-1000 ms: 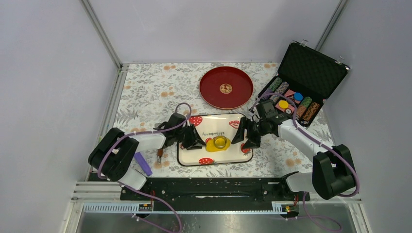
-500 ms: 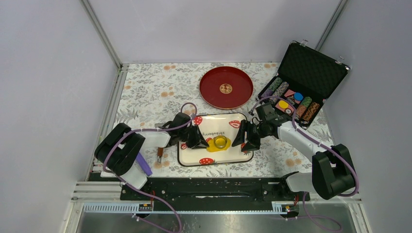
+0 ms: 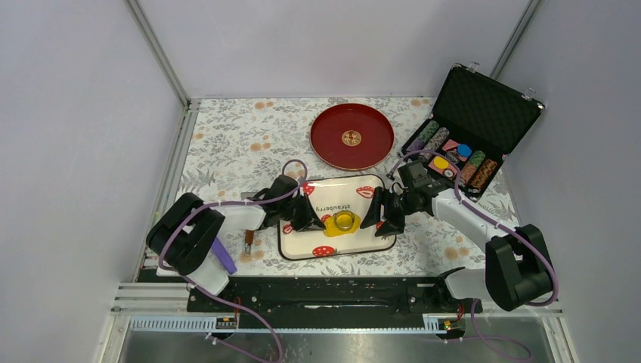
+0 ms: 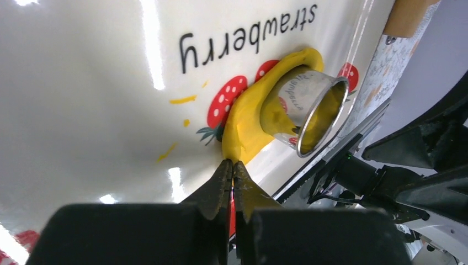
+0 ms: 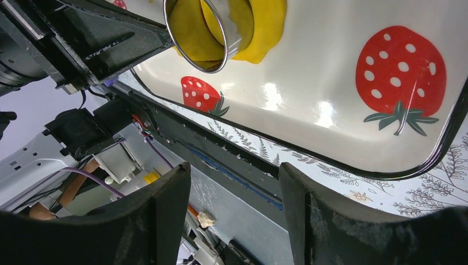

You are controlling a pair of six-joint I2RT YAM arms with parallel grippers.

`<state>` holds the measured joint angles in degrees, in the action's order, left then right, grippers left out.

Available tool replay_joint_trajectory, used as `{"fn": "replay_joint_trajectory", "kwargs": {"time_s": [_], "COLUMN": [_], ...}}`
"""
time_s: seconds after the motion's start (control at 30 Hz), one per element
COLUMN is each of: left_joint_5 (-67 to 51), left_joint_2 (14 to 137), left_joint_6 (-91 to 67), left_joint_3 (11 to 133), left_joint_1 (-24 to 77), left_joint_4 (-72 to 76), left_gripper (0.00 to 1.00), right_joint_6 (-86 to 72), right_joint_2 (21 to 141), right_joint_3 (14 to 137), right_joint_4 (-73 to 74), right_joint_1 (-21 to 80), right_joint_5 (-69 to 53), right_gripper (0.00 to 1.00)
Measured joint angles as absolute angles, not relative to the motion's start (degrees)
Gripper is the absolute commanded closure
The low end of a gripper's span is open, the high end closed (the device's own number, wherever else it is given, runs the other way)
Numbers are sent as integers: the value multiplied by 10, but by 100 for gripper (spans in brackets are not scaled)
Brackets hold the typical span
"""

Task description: Roll out the dumpling wrappers from the dough

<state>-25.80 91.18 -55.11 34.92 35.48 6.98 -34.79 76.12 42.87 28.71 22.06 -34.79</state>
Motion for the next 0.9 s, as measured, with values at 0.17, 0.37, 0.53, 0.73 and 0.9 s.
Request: {"fn": "replay_joint_trajectory", "kwargs": {"time_s": [0.17,0.37,0.53,0.73,0.9], "left_joint_5": [-265,-269,-253,-227,-222], "left_joint_2": [896,880,878,881,910], "left_joint_6": [-560,-560,-540,-514,-505], "left_joint_3": [357,365,371,381,402], "left_joint_1": [357,358,358,359,366], "left_joint_4": [70,68,25,-28,-32], "left_gripper": [100,89,68,67,67], "right_joint_6": [-348,-348,-348,-348,-348], "right_joint_2": [762,764,768,769,769], "right_joint_3": [429,424,421,421,420], "right_joint_4": [286,278,277,277,276], "right_joint_1": [221,221,221,221,221], "right_joint_5": [-352,-352,-352,-353,-353], "right_gripper": [32,32,32,32,32]}}
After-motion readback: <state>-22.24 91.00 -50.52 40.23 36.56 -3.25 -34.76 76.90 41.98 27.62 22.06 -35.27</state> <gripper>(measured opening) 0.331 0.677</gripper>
